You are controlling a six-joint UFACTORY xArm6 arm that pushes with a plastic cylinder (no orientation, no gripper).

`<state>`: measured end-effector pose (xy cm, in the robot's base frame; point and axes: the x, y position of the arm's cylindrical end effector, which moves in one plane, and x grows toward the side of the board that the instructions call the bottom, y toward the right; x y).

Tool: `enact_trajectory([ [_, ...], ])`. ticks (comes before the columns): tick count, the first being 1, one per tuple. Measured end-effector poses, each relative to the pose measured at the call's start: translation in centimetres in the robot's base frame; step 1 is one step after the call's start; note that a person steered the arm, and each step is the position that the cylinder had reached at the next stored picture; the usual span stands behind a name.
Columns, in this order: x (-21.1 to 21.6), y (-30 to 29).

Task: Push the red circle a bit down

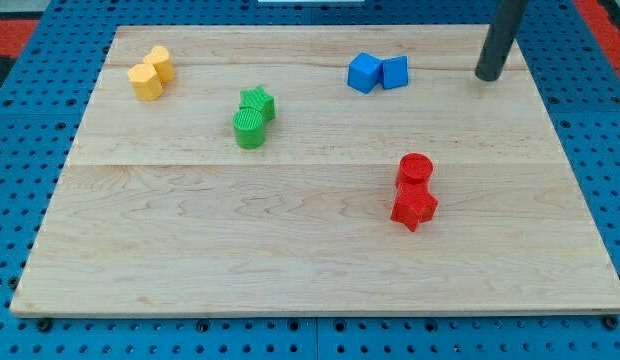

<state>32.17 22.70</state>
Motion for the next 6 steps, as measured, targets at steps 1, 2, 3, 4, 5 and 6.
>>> enact_trajectory([
  [1,2.4,-2.4],
  [2,4.9,-8.4],
  [3,8.8,-11.1],
  [4,12.1,-12.7],
  [5,12.1,-12.9],
  [6,9.4,-14.3],
])
